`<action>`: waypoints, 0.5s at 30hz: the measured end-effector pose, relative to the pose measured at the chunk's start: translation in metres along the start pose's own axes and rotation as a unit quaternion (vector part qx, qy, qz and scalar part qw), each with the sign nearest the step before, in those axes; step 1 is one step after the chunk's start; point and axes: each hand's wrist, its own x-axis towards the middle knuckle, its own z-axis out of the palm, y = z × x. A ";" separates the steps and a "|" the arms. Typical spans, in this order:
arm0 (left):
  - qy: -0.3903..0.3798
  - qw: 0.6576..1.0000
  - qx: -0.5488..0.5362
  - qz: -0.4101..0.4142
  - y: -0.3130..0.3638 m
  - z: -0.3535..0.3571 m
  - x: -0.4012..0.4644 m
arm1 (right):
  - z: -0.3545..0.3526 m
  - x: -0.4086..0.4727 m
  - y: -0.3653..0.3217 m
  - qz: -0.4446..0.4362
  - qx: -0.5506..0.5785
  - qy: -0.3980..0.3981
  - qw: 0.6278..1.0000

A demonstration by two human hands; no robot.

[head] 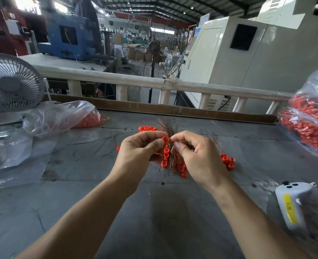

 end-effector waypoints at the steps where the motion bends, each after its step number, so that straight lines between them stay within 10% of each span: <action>1: 0.001 1.000 0.001 0.001 0.000 0.000 0.000 | 0.000 0.000 0.000 0.002 0.006 -0.001 1.000; 15: -0.015 0.998 -0.066 -0.012 0.004 0.002 -0.001 | 0.002 0.004 0.010 0.055 0.050 -0.023 0.997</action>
